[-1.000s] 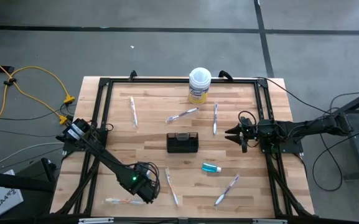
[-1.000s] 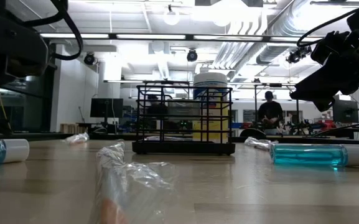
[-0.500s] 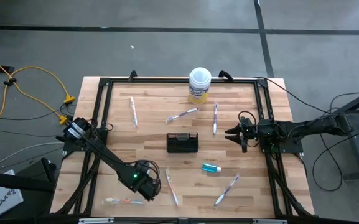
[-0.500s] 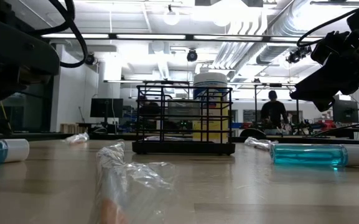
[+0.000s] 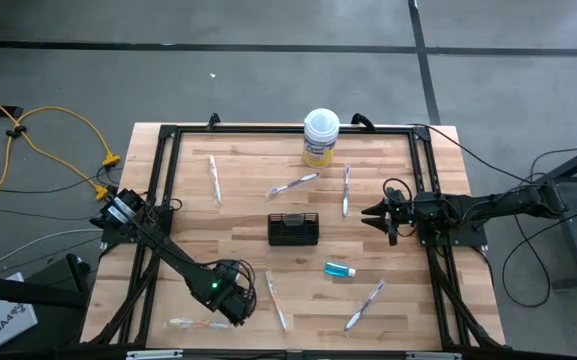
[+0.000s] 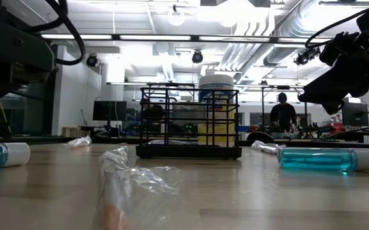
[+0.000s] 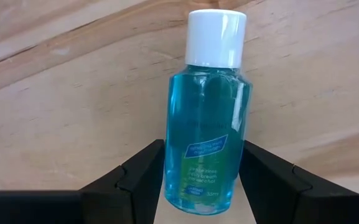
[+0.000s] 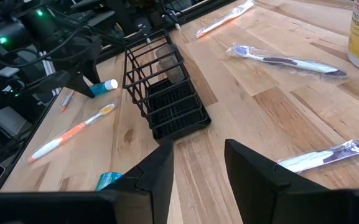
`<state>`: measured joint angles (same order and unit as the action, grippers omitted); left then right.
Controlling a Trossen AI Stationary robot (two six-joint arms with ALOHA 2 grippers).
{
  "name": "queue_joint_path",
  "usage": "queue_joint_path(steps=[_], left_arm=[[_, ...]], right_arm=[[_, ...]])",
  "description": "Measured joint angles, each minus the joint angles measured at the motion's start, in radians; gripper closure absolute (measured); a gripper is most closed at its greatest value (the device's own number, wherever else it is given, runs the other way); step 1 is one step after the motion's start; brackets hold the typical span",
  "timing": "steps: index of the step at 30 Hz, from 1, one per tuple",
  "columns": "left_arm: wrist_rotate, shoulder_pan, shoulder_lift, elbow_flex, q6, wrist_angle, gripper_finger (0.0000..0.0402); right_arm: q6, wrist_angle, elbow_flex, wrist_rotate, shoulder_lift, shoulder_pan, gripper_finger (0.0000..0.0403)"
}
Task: Pick & Place toothbrushing station
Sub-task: Put the left blue mouthwash into the wire organizer
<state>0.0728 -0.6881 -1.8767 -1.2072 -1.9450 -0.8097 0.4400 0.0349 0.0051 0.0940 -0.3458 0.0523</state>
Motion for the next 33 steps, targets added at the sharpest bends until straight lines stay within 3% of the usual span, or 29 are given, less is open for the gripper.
queue_joint_path(steps=[33], left_arm=[[0.060,-0.030,-0.003,0.001,0.031,-0.005,0.0246]], right_arm=[[0.000,0.000,0.000,0.000,0.000,0.000,0.0268]])
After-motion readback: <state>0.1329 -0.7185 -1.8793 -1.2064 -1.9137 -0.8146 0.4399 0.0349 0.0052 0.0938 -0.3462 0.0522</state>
